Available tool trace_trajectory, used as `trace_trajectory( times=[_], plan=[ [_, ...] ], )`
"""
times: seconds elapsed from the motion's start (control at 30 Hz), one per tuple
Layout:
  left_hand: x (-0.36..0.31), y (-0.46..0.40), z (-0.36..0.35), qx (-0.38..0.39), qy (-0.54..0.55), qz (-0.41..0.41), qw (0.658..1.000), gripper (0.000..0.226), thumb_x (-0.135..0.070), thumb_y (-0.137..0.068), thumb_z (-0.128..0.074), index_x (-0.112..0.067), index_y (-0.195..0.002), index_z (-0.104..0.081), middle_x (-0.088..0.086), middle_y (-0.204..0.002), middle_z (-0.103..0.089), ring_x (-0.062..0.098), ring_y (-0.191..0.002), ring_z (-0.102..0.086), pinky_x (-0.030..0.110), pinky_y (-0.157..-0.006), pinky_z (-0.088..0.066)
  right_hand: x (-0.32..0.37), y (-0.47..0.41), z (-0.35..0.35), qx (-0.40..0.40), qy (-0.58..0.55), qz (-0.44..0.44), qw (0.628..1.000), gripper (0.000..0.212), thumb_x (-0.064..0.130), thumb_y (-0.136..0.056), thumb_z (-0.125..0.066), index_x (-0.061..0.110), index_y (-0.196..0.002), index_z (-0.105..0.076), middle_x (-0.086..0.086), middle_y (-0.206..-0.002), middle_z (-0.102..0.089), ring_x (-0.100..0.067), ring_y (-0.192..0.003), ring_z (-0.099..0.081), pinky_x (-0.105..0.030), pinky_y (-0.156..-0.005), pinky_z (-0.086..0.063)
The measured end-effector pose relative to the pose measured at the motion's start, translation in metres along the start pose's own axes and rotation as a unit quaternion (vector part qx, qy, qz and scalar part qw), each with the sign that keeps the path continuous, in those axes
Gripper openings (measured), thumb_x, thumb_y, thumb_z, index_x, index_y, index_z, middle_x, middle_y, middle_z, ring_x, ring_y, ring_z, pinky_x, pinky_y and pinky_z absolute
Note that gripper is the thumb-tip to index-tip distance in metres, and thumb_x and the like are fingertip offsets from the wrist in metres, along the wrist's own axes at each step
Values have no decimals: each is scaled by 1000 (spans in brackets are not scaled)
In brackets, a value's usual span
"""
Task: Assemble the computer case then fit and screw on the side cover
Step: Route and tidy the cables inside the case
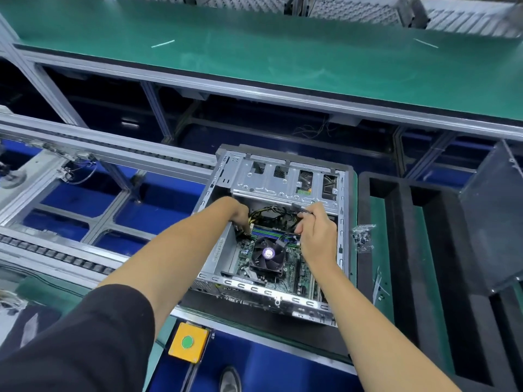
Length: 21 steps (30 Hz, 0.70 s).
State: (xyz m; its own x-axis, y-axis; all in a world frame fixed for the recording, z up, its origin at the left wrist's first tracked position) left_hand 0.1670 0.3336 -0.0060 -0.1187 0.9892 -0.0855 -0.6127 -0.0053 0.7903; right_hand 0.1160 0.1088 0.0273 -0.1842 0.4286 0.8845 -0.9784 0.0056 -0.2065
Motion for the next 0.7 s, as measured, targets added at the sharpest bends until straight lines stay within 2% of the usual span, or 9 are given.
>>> trace_trajectory(
  times=[0.07, 0.17, 0.27, 0.37, 0.43, 0.53, 0.6, 0.67, 0.7],
  plan=[
    [-1, -2, 0, -24, -1, -7, 1000, 57, -42, -97, -63, 0, -135, -57, 13, -141, -57, 33, -120, -58, 42, -103, -47, -2, -1, -2, 14, -14, -11, 1000, 21, 18, -98, -37, 27, -84, -50, 3, -62, -63, -9, -53, -55, -31, -52, -42],
    [1, -6, -1, -14, 56, -31, 998, 40, -26, -99, -63, 1, -128, -60, 15, -133, -60, 30, -116, -58, 39, -99, -45, 3, 2, -8, 74, -12, 5, 997, 18, 21, -96, -44, 33, -84, -51, 5, -64, -65, -5, -48, -50, -25, -47, -38],
    [2, -2, -2, -3, 141, -44, 989, 35, -14, -98, -63, 5, -126, -57, 18, -127, -63, 31, -115, -60, 44, -107, -46, 9, 10, -20, 190, 67, 41, 979, 9, 33, -92, -48, 36, -83, -49, 7, -69, -65, -3, -52, -53, -17, -50, -38],
    [3, 1, 0, -25, 169, -59, 984, 34, -8, -96, -61, 4, -128, -56, 16, -120, -60, 30, -112, -60, 41, -100, -49, 9, 20, -38, 287, 163, 71, 941, 13, 33, -91, -60, 38, -85, -49, 14, -76, -61, 0, -62, -51, -26, -59, -38],
    [5, 0, 0, -27, 198, -67, 977, 29, -4, -96, -57, 6, -123, -59, 12, -108, -60, 24, -99, -57, 36, -89, -47, 12, 23, -49, 295, 210, 79, 929, 11, 37, -91, -60, 41, -89, -49, 17, -76, -60, -4, -68, -52, -30, -63, -37],
    [8, 1, 0, -22, 279, -61, 958, 28, -10, -99, -42, 0, -107, -67, 9, -93, -65, 21, -90, -58, 39, -98, -43, 27, 21, -69, 268, 284, 115, 913, 6, 36, -95, -54, 34, -98, -49, 12, -75, -55, -15, -69, -54, -33, -62, -37],
    [8, 4, 2, -23, 343, -64, 937, 34, -18, -104, -32, -10, -90, -62, 6, -79, -66, 18, -74, -59, 38, -92, -47, 35, 19, -84, 267, 326, 145, 895, 9, 29, -98, -53, 28, -105, -49, 10, -77, -52, -19, -65, -54, -34, -59, -37],
    [7, 3, 3, -13, 379, -72, 923, 39, -28, -108, -29, -12, -93, -61, 6, -82, -65, 17, -74, -60, 40, -99, -49, 35, 20, -99, 282, 381, 150, 867, 17, 20, -101, -49, 23, -118, -48, 3, -86, -53, -25, -65, -51, -35, -58, -36],
    [8, 2, 2, 0, 380, -76, 922, 41, -35, -108, -30, -11, -102, -63, 7, -92, -67, 18, -85, -63, 43, -107, -45, 32, 20, -105, 290, 400, 137, 858, 24, 16, -101, -47, 22, -124, -48, 0, -89, -52, -27, -66, -49, -36, -57, -36]
  ],
)
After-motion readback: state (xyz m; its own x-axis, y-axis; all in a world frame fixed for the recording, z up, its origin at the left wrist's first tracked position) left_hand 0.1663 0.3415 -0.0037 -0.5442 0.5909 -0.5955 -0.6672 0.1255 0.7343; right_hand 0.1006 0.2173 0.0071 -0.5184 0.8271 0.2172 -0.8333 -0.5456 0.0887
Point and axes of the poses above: each hand's wrist, its own y-axis away from the middle knuckle, its own z-axis out of the back of the hand, x = y × z, the point moved 5 cm from there along -y, towards the middle knuckle
